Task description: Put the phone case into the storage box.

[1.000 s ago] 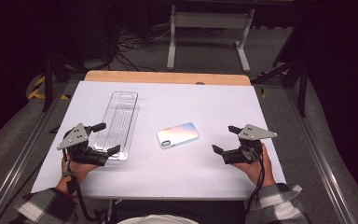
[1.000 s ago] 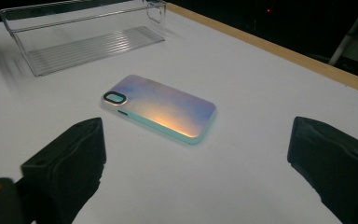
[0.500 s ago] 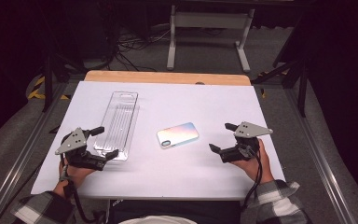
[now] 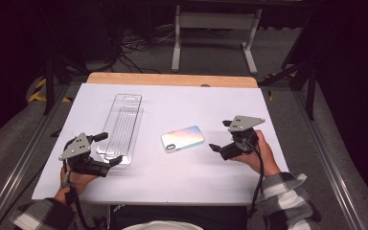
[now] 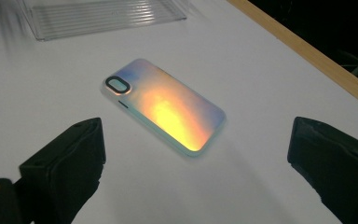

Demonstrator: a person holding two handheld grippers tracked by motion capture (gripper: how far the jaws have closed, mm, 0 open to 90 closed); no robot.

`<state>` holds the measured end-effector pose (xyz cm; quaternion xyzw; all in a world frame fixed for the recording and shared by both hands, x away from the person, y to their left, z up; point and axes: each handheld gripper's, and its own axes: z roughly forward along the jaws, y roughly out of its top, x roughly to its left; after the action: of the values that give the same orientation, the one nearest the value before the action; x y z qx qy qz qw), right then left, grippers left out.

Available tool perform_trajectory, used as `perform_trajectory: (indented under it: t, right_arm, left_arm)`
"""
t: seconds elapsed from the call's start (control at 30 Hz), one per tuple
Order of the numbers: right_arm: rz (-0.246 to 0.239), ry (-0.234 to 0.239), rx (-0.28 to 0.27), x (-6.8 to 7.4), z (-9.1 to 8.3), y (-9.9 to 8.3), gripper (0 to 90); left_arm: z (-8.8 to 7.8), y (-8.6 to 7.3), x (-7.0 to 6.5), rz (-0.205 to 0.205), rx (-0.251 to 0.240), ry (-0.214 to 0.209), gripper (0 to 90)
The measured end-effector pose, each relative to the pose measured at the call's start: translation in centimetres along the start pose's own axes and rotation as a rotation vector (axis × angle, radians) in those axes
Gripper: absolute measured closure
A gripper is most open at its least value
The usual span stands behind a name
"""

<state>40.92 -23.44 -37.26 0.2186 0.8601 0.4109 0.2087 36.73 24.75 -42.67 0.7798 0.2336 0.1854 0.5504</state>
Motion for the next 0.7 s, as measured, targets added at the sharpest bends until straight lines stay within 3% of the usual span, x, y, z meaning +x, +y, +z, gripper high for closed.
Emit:
perform_trajectory:
  t: [0.1,0.4,0.43,0.5,0.7]
  right_arm:
    - [-0.018,0.017,0.030,-0.5,0.4,0.9,4.7]
    - [-0.168,0.086,0.102,-0.5,2.6,3.9,8.4]
    - [-0.168,0.086,0.102,-0.5,2.6,3.9,8.4]
    - [-0.214,0.113,0.144,-0.1,3.8,4.6,8.9]
    - [-0.258,0.182,0.196,0.2,5.9,5.5,8.2]
  left_arm:
    - [0.0,-0.1,0.1,0.003,0.011,-0.005,2.9]
    - [0.2,-0.2,-0.1,0.008,0.020,-0.012,3.1]
    - [0.2,-0.2,-0.1,0.008,0.020,-0.012,3.2]
    - [0.2,-0.2,-0.1,0.010,0.023,-0.013,3.1]
    - [0.3,-0.3,0.0,0.014,0.026,-0.014,3.1]
